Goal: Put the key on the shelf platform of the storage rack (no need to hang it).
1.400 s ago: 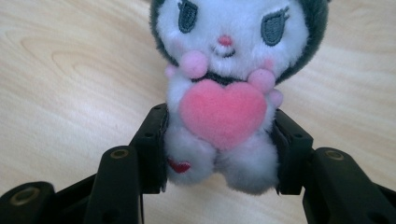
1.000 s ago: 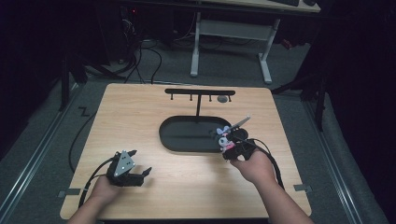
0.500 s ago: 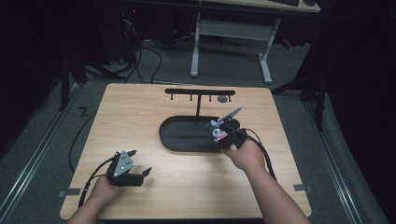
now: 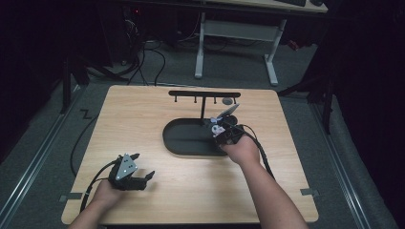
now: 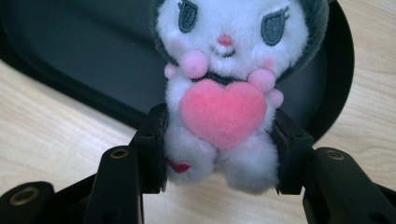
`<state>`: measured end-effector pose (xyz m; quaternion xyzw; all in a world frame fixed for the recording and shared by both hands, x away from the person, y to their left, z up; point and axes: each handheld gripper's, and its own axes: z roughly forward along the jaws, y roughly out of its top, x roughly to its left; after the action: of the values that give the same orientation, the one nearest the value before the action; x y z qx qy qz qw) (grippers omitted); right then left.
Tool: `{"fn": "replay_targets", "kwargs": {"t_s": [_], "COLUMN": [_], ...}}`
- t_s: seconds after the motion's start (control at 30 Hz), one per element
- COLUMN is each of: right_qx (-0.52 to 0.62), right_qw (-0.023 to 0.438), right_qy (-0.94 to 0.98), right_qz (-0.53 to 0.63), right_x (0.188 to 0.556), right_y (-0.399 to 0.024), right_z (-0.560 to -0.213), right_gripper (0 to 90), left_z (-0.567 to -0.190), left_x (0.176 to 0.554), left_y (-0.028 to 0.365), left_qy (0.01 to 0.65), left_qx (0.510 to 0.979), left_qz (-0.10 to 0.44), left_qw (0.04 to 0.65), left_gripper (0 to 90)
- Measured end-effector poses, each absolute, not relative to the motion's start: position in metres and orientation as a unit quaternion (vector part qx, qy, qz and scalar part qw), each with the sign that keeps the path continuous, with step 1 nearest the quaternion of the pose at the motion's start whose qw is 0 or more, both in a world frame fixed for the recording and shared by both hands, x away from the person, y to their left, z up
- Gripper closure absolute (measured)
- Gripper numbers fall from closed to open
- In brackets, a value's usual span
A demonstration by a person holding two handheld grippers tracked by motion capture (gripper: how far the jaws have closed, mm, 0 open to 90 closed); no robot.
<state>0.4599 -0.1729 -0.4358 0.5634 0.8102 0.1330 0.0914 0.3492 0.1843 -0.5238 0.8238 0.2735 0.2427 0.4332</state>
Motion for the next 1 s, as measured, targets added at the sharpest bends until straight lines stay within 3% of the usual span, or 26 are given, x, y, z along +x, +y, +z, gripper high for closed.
{"fn": "replay_targets", "kwargs": {"t_s": [0.5, 1.0], "right_qx": [0.570, 0.568], "right_qw": [0.095, 0.080], "right_qy": [0.806, 0.811], "right_qz": [0.128, 0.115], "right_x": [0.476, 0.469], "right_y": [-0.169, -0.169], "right_z": [-0.448, -0.463], "right_gripper": [48.8, 48.6], "left_z": [-0.524, -0.524], "left_x": [0.349, 0.350], "left_y": [0.184, 0.184], "left_qy": [0.273, 0.274], "left_qx": [0.825, 0.826], "left_qz": [0.242, 0.240], "left_qw": [0.432, 0.430], "left_gripper": [15.4, 15.4]}}
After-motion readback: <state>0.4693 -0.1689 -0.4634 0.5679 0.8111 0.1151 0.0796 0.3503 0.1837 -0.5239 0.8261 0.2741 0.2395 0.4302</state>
